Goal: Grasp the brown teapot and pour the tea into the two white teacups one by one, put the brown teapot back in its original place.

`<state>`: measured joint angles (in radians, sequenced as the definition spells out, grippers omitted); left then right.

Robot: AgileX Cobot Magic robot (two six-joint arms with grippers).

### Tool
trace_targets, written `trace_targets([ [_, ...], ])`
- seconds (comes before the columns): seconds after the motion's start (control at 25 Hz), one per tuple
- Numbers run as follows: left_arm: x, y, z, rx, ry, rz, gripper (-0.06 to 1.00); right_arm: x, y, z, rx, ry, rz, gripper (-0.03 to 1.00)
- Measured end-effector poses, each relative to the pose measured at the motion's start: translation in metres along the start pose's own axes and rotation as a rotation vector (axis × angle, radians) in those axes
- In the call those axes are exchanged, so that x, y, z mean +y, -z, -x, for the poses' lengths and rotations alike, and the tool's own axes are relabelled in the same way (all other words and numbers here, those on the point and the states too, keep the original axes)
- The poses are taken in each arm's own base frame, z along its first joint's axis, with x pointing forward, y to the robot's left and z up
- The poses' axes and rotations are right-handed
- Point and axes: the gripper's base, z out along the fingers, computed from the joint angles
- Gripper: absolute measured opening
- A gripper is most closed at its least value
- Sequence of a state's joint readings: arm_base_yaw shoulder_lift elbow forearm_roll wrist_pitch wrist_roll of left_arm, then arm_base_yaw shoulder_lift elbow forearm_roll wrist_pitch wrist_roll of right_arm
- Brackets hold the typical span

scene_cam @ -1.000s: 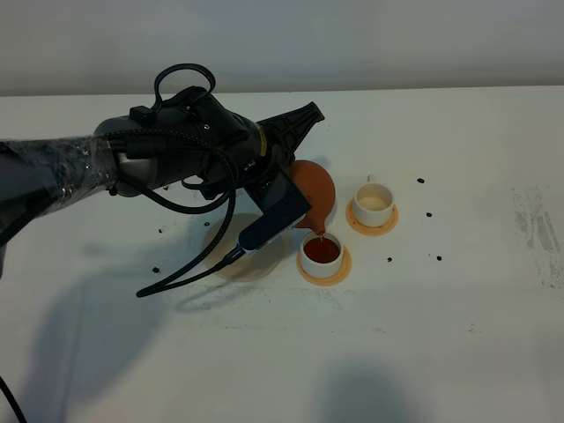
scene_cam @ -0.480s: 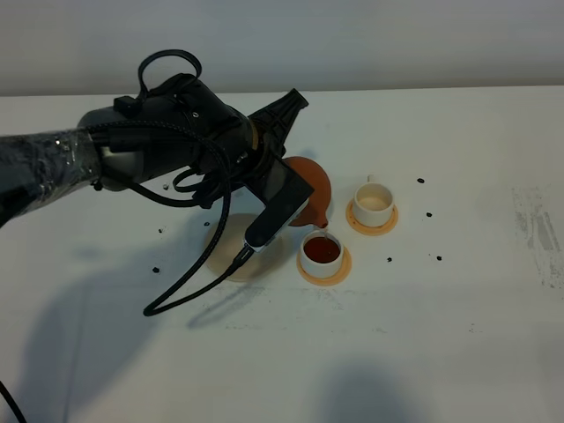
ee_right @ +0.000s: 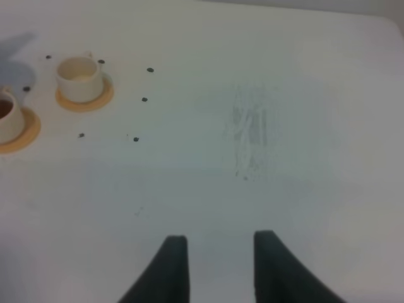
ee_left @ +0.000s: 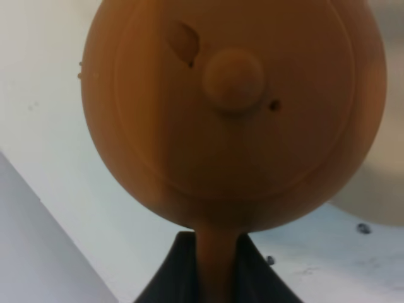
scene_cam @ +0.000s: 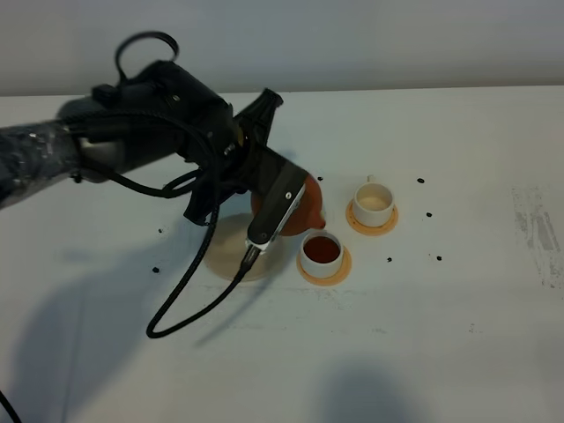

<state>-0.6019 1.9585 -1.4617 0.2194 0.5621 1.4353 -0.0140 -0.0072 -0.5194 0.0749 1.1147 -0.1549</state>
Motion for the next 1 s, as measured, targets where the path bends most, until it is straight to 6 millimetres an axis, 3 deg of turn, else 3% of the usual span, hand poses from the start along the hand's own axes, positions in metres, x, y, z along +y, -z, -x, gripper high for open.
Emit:
trace_targets([
  [0.12, 0.003, 0.021, 0.000, -0.030, 0.118, -0.006, 0.09, 0.000, 0.000, 0.000, 0.000, 0.000, 0.000, 0.26],
  [0.32, 0.000, 0.040, 0.002, -0.069, 0.264, -0.038, 0.09, 0.000, 0.000, 0.000, 0.000, 0.000, 0.000, 0.26],
  [0.8, -0.072, 0.050, 0.011, -0.126, 0.435, -0.136, 0.09, 0.000, 0.000, 0.000, 0.000, 0.000, 0.000, 0.26],
  [1.0, -0.090, 0.042, 0.015, -0.136, 0.500, -0.161, 0.09, 0.000, 0.000, 0.000, 0.000, 0.000, 0.000, 0.26],
])
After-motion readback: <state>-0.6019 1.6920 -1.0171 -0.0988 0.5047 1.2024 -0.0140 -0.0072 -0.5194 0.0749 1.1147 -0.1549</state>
